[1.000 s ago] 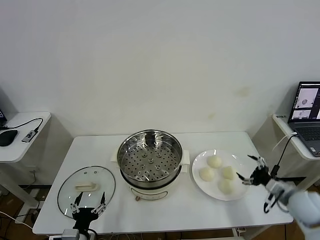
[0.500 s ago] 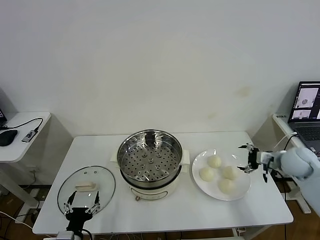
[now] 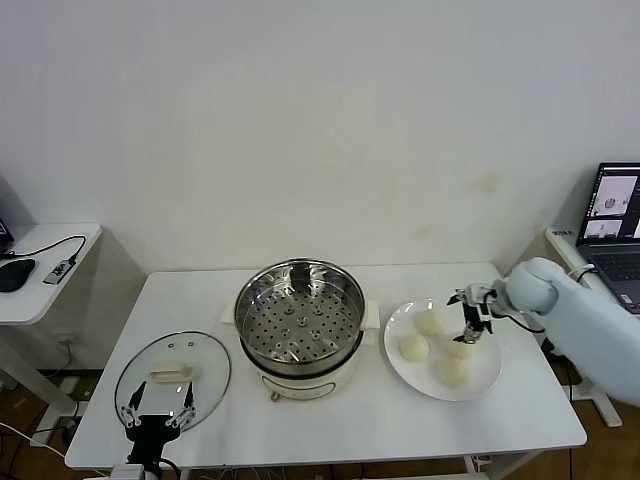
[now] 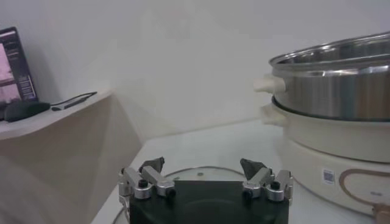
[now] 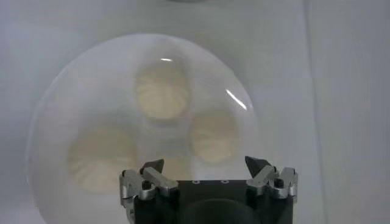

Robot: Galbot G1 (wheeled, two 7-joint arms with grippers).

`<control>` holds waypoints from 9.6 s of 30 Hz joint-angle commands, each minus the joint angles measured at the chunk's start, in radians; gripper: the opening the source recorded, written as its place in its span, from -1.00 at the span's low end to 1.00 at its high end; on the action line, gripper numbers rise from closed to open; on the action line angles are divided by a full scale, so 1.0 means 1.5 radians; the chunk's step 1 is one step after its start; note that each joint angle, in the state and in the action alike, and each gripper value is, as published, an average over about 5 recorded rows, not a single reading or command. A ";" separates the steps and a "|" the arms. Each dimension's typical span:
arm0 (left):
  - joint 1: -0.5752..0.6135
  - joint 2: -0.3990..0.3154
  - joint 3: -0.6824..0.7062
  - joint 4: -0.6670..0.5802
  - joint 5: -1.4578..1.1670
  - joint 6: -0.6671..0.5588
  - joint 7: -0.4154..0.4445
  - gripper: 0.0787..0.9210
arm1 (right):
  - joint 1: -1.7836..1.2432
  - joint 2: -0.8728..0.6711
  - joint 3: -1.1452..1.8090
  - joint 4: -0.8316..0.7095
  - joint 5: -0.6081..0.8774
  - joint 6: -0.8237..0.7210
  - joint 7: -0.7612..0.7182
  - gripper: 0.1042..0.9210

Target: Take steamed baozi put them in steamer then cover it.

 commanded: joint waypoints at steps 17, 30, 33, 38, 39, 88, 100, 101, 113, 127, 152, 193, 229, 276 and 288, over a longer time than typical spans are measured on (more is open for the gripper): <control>0.000 0.005 -0.013 0.010 0.005 -0.014 0.001 0.77 | 0.051 0.103 -0.076 -0.148 -0.027 0.009 0.017 0.76; 0.000 0.005 -0.023 0.006 0.006 -0.018 0.002 0.77 | 0.034 0.126 -0.058 -0.170 -0.035 0.014 0.018 0.54; 0.000 0.005 -0.025 0.006 0.007 -0.018 0.002 0.77 | 0.033 0.126 -0.060 -0.165 -0.033 0.011 0.015 0.44; 0.002 0.005 -0.027 0.004 0.008 -0.018 0.002 0.77 | 0.037 0.125 -0.062 -0.162 -0.031 0.011 0.006 0.19; 0.002 0.005 -0.027 0.004 0.008 -0.018 0.001 0.77 | 0.039 0.124 -0.063 -0.162 -0.031 0.012 0.004 0.15; 0.013 0.037 -0.031 -0.009 -0.058 -0.025 0.026 0.77 | 0.449 0.374 -0.440 -0.063 0.184 0.339 0.034 0.14; 0.011 0.024 -0.033 -0.011 -0.057 -0.027 0.026 0.77 | 0.403 0.422 -0.451 -0.123 0.011 0.446 0.058 0.14; 0.011 0.024 -0.033 -0.011 -0.057 -0.027 0.026 0.77 | 0.397 0.428 -0.447 -0.132 -0.003 0.453 0.063 0.14; 0.010 0.017 -0.035 -0.007 -0.055 -0.029 0.024 0.77 | 0.340 0.480 -0.421 -0.203 -0.068 0.495 0.089 0.15; 0.009 0.013 -0.032 -0.011 -0.054 -0.029 0.024 0.77 | 0.346 0.476 -0.403 -0.229 -0.115 0.522 0.116 0.71; 0.010 0.028 -0.042 -0.027 -0.051 -0.027 0.026 0.77 | 0.586 -0.022 -0.475 0.343 0.353 -0.187 -0.036 0.76; 0.003 0.009 -0.042 -0.012 -0.014 -0.024 0.024 0.77 | 0.070 0.021 -0.201 0.105 0.072 -0.102 0.006 0.76; -0.002 0.009 -0.041 -0.010 -0.009 -0.026 0.024 0.77 | 0.109 0.049 -0.194 0.063 0.061 -0.097 -0.022 0.12; -0.016 0.026 -0.028 0.003 -0.030 -0.026 0.025 0.77 | 0.375 0.477 -0.412 -0.005 0.552 -0.373 0.151 0.20; -0.021 0.029 -0.025 0.009 -0.031 -0.031 0.025 0.77 | 0.343 0.503 -0.410 -0.044 0.532 -0.374 0.164 0.20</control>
